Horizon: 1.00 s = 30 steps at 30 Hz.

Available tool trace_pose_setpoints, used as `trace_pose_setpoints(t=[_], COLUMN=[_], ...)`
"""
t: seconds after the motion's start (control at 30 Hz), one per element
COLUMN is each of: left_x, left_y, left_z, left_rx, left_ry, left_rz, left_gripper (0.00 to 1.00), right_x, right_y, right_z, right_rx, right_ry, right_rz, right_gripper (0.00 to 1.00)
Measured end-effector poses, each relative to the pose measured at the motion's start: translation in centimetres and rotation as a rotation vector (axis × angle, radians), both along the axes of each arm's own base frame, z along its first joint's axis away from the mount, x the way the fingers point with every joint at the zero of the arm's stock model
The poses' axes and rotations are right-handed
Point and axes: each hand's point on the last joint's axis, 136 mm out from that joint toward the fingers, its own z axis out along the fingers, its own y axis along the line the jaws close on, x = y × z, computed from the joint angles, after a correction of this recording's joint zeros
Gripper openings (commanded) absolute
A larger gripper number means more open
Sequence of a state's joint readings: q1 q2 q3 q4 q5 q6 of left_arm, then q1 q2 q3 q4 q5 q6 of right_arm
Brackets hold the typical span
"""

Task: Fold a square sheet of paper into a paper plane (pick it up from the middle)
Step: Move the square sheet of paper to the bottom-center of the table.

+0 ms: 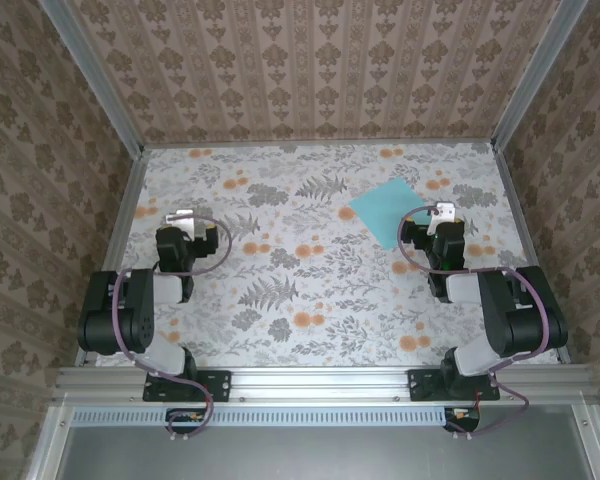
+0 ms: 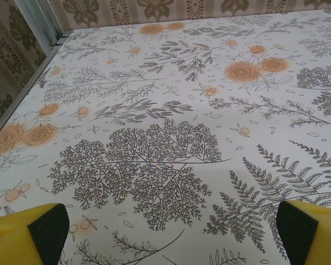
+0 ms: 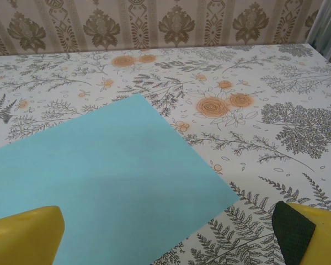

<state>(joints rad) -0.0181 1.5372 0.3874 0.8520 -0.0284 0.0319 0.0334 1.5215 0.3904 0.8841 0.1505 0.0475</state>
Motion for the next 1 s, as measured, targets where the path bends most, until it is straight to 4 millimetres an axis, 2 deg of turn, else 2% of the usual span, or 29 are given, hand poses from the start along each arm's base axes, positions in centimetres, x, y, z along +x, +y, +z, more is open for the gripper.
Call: trace_pose_setpoints(t=[0.87,0.93,1.0], left_x=[-0.1,-0.7,-1.1], left_y=[0.0,0.1,0.4], left_z=[0.4,1.1,2.6], left_rx=[0.001,0.007,0.017], left_ry=[-0.016,-0.03,-0.057], left_rz=[0.001,0.013,0.038], left_gripper=[1.0,1.0,1.0], right_x=[-0.3,-0.8,-1.1], right_y=[0.0,-0.1,-0.3], right_z=[0.0,0.8,2.9], right_rx=[-0.001,-0.003,0.002], right_ry=[0.016,0.027,0.016], right_rz=[-0.002,-0.006,-0.023], right_gripper=[1.0,1.0,1.0])
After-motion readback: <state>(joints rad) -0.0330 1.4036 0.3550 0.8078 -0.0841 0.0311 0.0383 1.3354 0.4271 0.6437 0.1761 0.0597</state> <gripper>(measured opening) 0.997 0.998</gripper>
